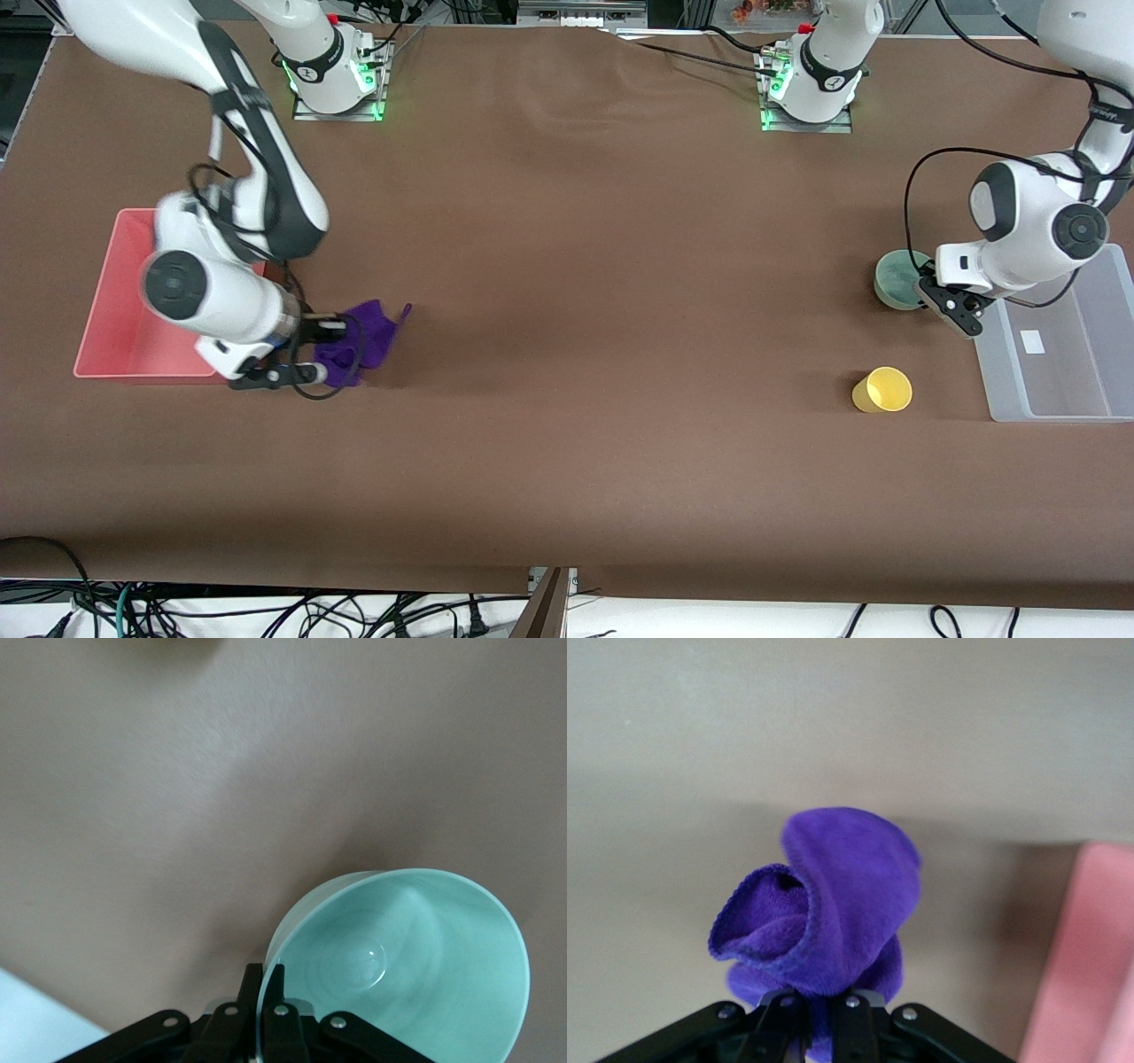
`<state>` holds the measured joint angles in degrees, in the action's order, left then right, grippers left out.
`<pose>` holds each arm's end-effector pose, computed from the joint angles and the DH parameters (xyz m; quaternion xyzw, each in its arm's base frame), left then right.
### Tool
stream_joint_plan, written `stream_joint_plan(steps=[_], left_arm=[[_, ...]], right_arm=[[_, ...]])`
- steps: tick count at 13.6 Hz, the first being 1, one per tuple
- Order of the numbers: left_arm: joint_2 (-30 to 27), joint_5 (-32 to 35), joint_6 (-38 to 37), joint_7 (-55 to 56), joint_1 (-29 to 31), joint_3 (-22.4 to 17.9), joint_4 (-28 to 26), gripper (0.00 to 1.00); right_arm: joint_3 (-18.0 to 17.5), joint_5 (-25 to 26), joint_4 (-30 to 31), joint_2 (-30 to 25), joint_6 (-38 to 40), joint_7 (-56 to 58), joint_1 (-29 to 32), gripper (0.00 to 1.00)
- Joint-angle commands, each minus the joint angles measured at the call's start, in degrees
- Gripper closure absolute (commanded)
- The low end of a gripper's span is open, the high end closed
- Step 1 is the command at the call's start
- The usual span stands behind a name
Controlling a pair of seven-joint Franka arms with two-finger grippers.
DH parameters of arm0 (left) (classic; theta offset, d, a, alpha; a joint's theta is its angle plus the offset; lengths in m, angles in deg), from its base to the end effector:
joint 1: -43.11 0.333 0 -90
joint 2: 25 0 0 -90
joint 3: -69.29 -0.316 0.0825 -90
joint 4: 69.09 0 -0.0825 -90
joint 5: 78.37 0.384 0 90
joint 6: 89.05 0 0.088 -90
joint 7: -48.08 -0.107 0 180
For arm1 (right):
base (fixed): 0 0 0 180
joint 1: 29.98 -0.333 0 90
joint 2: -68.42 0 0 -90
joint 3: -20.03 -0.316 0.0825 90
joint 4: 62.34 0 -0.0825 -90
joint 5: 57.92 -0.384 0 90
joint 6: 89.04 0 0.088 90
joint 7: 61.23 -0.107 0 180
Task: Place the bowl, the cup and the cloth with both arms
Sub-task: 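Drop the cloth into the pink bin while the left gripper places the bowl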
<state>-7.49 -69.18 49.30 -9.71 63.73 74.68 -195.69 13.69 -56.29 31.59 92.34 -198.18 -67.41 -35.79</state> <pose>0.5236 0.1429 0.2323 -0.9062 0.4184 0.0605 0.0000 0.6397 0.1279 0.3643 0.9957 0.0545 -0.0752 0.0024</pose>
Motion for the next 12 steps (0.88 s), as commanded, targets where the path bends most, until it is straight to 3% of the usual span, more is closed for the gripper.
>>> stream_joint_plan(steps=[1, 3, 6, 8, 12], left_arm=[[-1.69, 0.13, -13.49, -0.30, 0.39, 1.29, 10.01, 1.00], [-1.16, 0.12, -22.30, -0.39, 0.39, 1.38, 18.45, 1.00], [-0.55, 0.91, -25.32, -0.74, 2.74, 0.50, 24.98, 1.00], [2.77, 1.09, -25.15, -0.74, 7.05, 0.59, 28.58, 1.00], [16.82, 0.21, -24.80, -2.14, 14.26, 0.59, 40.00, 1.00]], right_arm=[[0.19, 3.62, -8.64, -3.17, 15.29, 4.65, 1.15, 1.00], [1.94, 7.58, -11.04, -6.06, 22.89, 14.47, 3.78, 1.00], [12.63, 6.81, -10.53, -8.09, 24.66, 34.77, 5.46, 1.00], [18.01, 5.32, -7.99, -7.83, 24.94, 39.12, 5.72, 1.00], [19.79, 3.12, 1.49, -7.75, 20.30, 39.13, 8.53, 1.00]])
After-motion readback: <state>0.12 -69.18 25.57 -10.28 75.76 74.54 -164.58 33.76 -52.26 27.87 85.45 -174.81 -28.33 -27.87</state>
